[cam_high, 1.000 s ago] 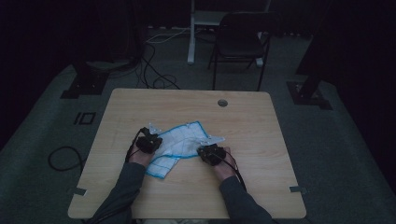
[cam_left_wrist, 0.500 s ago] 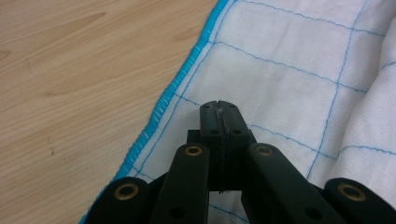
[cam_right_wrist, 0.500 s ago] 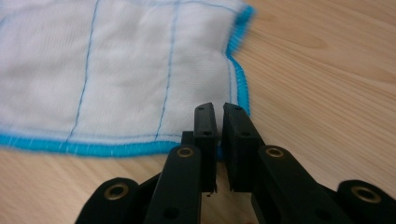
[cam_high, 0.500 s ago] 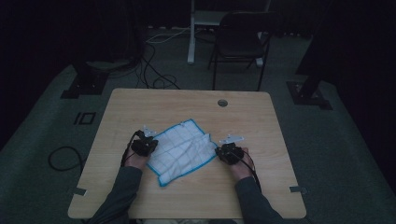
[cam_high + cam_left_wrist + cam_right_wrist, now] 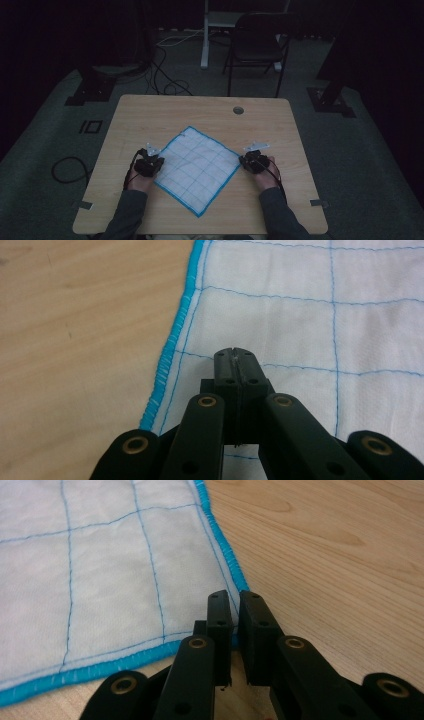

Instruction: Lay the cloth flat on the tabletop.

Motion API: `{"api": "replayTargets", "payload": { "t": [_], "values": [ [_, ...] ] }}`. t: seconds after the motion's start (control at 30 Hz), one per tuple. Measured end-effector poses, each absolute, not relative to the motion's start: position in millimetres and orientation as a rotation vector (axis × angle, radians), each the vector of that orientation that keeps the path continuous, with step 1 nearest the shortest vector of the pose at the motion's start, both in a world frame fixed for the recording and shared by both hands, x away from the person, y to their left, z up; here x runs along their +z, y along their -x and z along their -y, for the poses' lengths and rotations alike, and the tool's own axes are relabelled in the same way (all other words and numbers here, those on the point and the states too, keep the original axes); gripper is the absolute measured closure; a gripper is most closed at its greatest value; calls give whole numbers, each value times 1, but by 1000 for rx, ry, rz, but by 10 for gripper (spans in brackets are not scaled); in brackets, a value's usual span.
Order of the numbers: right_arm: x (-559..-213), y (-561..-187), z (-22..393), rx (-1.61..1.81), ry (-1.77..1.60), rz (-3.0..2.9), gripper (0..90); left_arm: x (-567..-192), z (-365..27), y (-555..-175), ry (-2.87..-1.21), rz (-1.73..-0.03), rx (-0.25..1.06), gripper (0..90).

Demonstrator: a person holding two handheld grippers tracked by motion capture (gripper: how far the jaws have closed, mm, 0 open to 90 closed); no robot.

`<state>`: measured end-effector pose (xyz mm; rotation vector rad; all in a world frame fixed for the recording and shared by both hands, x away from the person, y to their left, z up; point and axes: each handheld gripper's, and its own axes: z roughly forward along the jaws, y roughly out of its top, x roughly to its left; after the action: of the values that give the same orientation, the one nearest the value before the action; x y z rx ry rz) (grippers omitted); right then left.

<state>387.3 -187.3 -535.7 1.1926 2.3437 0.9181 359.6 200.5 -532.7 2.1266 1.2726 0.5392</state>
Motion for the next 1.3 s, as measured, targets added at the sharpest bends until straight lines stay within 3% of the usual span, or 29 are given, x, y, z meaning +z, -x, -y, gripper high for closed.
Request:
{"api": "replayTargets", "payload": {
  "t": [0.2,0.73,1.3],
  "values": [
    [-530,-379,178,942,-1190,-2353,745,-531,-195,-353,-2140,-1224,554,808],
    [-536,-323,96,1009,-940,-2504,596,-532,-163,-404,-2200,-1166,575,842],
    [-537,-339,136,937,-1011,-2431,556,-534,-175,-378,-2153,-1170,510,848]
  ]
}}
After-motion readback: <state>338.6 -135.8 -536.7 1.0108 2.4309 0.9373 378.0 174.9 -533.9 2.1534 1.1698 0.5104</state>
